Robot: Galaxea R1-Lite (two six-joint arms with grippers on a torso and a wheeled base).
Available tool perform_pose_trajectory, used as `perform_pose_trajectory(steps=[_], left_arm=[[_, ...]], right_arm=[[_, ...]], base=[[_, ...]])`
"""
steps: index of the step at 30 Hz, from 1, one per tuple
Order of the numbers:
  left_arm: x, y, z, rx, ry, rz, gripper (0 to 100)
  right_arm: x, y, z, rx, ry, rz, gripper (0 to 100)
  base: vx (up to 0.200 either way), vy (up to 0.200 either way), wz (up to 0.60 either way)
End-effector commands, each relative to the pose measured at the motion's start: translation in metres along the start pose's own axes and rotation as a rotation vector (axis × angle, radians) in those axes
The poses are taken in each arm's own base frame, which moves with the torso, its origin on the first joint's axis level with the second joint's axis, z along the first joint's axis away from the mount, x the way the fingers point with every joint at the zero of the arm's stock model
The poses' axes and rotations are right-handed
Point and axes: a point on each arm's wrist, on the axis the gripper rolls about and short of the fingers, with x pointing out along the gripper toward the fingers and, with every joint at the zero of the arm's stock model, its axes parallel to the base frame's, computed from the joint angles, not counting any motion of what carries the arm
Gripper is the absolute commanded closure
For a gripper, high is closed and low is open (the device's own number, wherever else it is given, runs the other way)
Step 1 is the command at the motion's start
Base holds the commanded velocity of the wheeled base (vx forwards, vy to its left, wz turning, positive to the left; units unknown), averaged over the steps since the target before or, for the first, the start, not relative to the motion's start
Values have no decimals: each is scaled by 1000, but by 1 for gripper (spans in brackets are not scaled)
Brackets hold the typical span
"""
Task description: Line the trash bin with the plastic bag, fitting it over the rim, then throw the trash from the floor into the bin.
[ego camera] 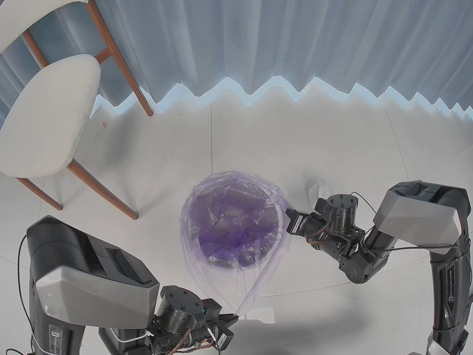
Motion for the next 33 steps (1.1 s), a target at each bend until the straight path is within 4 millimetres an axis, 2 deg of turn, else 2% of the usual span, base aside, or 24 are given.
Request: perform_pose_trajectory(steps=[1, 8, 16, 17, 21, 25, 28, 30, 31, 33], left_arm=[[3, 8, -7, -19, 27, 40, 100], [4, 16, -6, -38, -6, 87, 100], [11, 15, -19, -26, 23, 155, 100], [11, 14, -19, -25, 23, 152, 0], [5, 9, -20, -21, 28, 147, 0], [-26, -2, -19, -38, 45, 116, 0], [-46, -15, -8, -85, -6, 74, 0], [-49, -16, -5, -93, -20, 68, 0], [-65, -20, 8, -122, -92, 43, 0], [-76, -21, 16, -133, -144, 30, 0]], right_arm=[[7, -5, -8, 10, 9, -7, 100], [12, -6, -8, 18, -31, 10, 100], [11, -6, -8, 16, -39, 11, 100], [10, -6, -8, 18, -40, 12, 0], [-2, -7, -6, 35, -74, 24, 0], [-22, -7, 0, 34, -117, 48, 0], [-34, -10, 8, 37, -130, 43, 0], [-36, -10, 9, 37, -131, 47, 0], [-43, -9, 17, 42, -131, 76, 0], [-47, -9, 23, 50, -140, 85, 0]], base=[[0, 0, 0], [0, 0, 0], [0, 0, 0], [0, 0, 0], [0, 0, 0], [0, 0, 0], [0, 0, 0], [0, 0, 0], [0, 0, 0], [0, 0, 0]])
